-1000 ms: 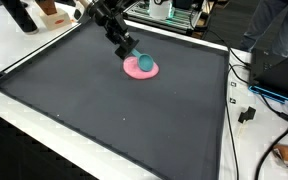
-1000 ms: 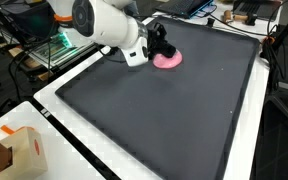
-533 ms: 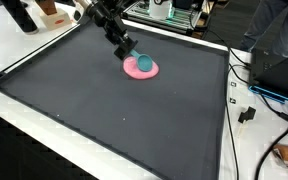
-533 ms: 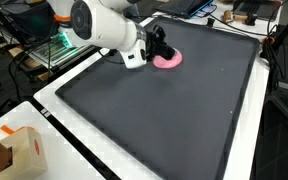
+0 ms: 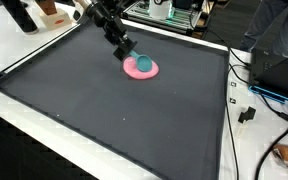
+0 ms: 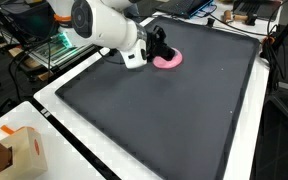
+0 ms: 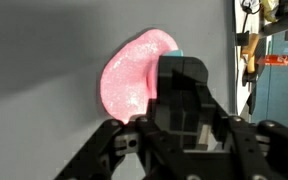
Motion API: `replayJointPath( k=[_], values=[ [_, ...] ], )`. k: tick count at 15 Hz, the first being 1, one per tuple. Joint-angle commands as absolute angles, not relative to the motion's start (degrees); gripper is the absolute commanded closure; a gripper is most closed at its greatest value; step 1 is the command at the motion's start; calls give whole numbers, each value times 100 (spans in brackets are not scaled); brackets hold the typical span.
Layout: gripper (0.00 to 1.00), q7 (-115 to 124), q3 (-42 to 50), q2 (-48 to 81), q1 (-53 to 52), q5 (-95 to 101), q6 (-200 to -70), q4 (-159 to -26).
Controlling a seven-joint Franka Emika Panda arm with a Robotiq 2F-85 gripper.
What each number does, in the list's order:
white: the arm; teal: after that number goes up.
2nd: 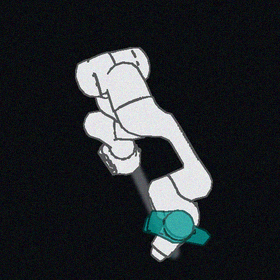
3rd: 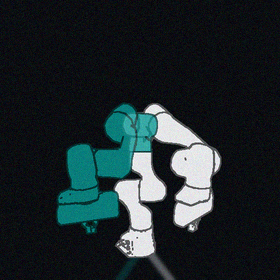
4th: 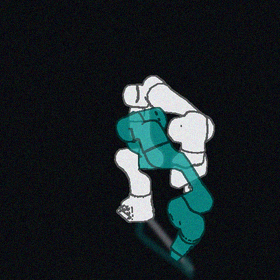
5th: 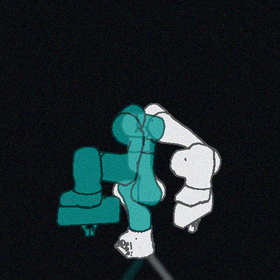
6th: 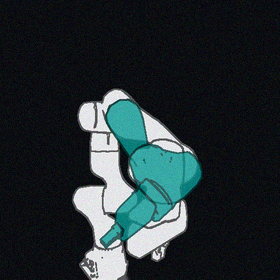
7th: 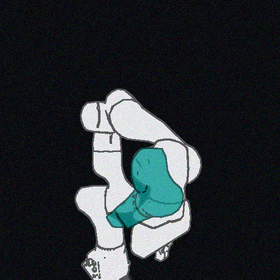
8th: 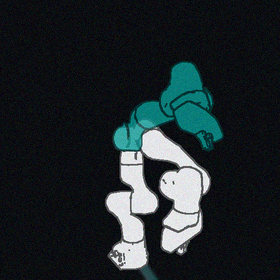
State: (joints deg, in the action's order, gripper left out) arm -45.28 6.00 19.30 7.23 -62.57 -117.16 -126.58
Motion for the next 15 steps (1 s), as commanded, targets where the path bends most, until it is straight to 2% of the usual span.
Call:
replayJointPath(
  k=[1,15],
  values=[
    [74,-4428,514,2245,502,-5969,-12352,-12600],
    [74,-4094,511,2226,497,-5852,-12583,-12618]
  ],
)
